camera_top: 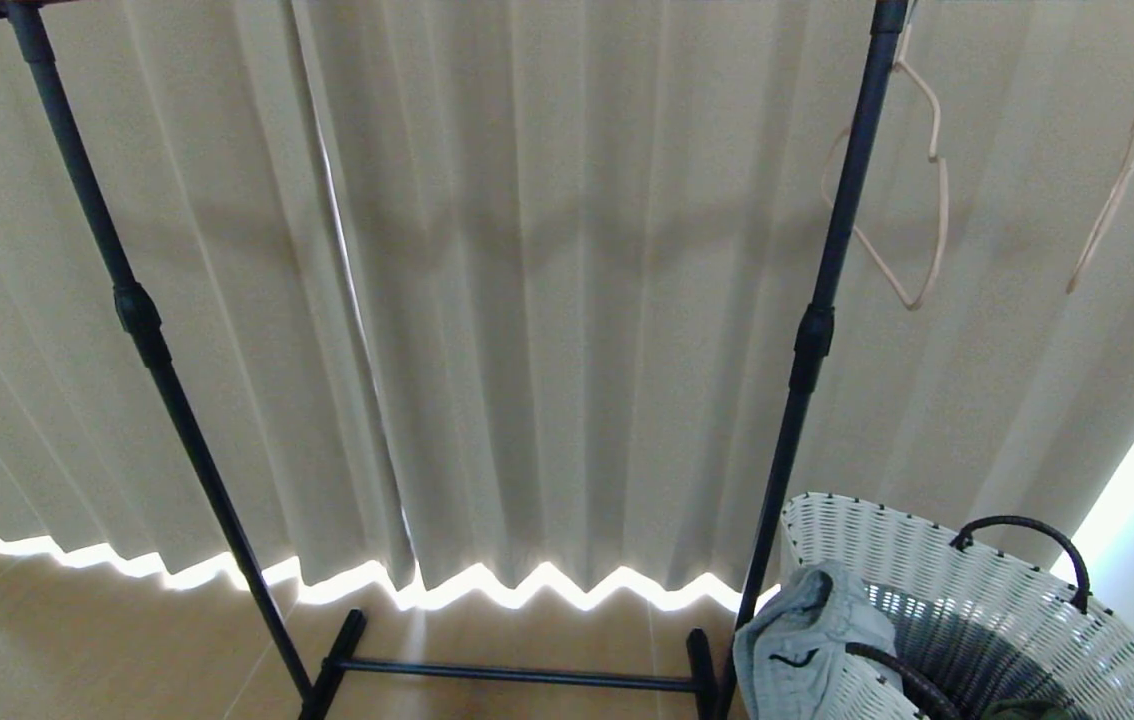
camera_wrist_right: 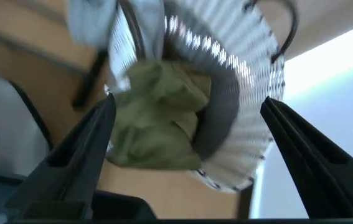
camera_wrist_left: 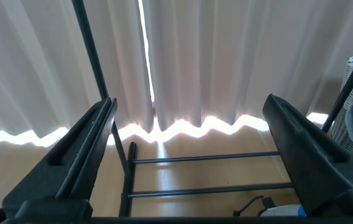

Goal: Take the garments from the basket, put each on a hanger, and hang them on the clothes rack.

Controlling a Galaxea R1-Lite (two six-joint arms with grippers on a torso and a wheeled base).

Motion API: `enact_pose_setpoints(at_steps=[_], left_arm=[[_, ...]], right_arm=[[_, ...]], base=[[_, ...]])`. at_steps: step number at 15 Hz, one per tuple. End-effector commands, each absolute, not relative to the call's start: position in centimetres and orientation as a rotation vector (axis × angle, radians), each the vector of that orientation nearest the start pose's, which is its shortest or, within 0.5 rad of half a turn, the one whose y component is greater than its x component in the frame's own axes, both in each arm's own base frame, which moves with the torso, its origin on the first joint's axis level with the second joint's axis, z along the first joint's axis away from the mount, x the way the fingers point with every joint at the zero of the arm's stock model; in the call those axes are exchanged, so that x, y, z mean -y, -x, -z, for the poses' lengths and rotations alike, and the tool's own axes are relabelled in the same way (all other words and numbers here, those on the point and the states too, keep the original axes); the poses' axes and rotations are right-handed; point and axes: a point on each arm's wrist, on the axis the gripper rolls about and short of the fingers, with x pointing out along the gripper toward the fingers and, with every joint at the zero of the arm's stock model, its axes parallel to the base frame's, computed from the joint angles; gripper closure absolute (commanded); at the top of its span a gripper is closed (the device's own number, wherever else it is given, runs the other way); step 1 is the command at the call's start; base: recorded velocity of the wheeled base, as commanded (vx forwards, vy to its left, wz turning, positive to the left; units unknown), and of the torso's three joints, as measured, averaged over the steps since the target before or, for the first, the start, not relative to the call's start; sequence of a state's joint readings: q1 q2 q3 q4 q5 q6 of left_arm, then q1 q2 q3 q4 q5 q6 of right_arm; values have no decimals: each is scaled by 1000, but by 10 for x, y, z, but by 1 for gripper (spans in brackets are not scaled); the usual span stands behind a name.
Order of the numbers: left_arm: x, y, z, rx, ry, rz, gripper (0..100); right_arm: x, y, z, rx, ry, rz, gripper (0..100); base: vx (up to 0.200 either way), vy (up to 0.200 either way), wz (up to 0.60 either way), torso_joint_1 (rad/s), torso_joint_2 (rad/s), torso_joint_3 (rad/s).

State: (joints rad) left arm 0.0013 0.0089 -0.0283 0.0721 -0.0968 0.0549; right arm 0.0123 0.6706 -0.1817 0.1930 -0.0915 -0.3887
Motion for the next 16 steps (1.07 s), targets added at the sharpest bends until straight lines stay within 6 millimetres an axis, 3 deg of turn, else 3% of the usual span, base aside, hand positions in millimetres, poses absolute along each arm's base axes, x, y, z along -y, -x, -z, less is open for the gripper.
enact_pose_setpoints(at_steps=[1,4,12,13,16], left_arm=[[2,25,-76,-49,-53,96,0],[2,24,-76,-51,-51,97,0],[2,24,-76,-51,-45,93,0],[2,24,-76,-51,-45,93,0],[2,25,-76,-50,-45,93,0]], right_arm=[[2,-82,-94,-958,477,-79,0],[3,-107,-82,-1051,501,-55,0],[11,-143,-59,-1153,471,-26,0],[14,-145,-59,-1149,465,-6,100],[14,-146,-58,-1161,470,4,100]], base=[[0,0,0,0,0,0],[0,0,0,0,0,0],[0,0,0,0,0,0],[0,0,0,0,0,0],[0,0,0,0,0,0]])
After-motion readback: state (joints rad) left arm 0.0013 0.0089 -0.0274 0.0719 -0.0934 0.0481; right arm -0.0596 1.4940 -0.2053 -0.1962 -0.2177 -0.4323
